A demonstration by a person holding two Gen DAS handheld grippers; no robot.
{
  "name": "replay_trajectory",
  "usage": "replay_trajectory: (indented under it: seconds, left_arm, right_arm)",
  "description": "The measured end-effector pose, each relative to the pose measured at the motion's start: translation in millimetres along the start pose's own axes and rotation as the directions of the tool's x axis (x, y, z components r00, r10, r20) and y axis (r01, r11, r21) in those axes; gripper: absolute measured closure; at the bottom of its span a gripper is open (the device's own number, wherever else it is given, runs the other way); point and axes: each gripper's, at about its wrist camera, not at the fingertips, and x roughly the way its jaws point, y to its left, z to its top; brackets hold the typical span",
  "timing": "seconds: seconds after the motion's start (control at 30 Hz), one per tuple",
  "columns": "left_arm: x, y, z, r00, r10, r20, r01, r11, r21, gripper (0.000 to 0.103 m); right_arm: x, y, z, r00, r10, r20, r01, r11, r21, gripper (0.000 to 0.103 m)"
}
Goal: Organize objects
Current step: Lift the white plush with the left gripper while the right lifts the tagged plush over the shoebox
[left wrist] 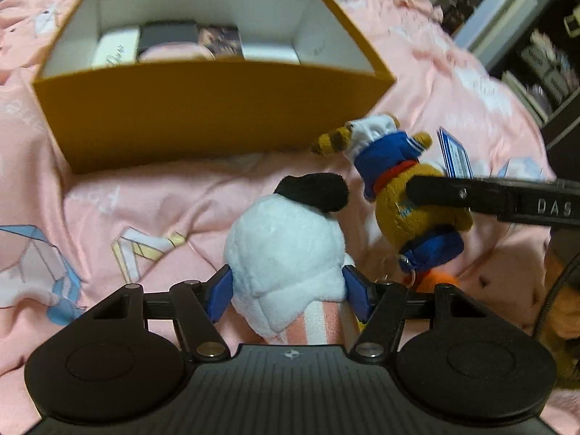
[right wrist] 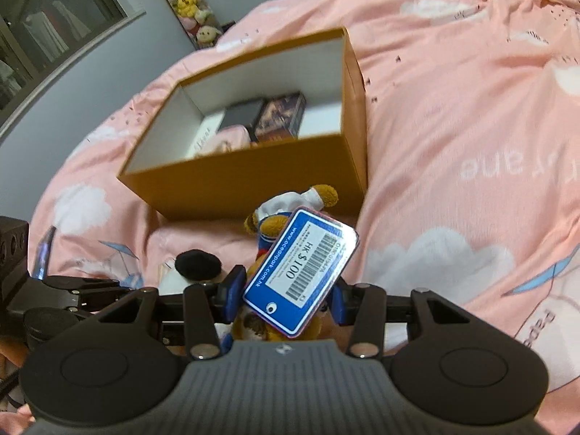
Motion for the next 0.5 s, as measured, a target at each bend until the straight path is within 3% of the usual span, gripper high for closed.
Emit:
replay_trajectory:
  seconds: [0.23, 0.5]
  left_arm:
    - [-39.3, -2.0, 21.6, 0.99, -0.069, 0.126, 0.074, 0.997, -0.034, 0.03]
    - [-73.8, -11.9, 67.6, 0.941, -0.117, 0.318, 0.131, 0.991, -0.024, 0.03]
  right_arm:
    - [-18.6, 17.1, 19.8, 0.998, 0.023, 0.062, -0.019, 0.998, -0.058, 0.054]
    - [-39.9, 37.8, 60.2, 0.987, 0.05, 0.152, -0.028, 0.989, -0.148, 0.054]
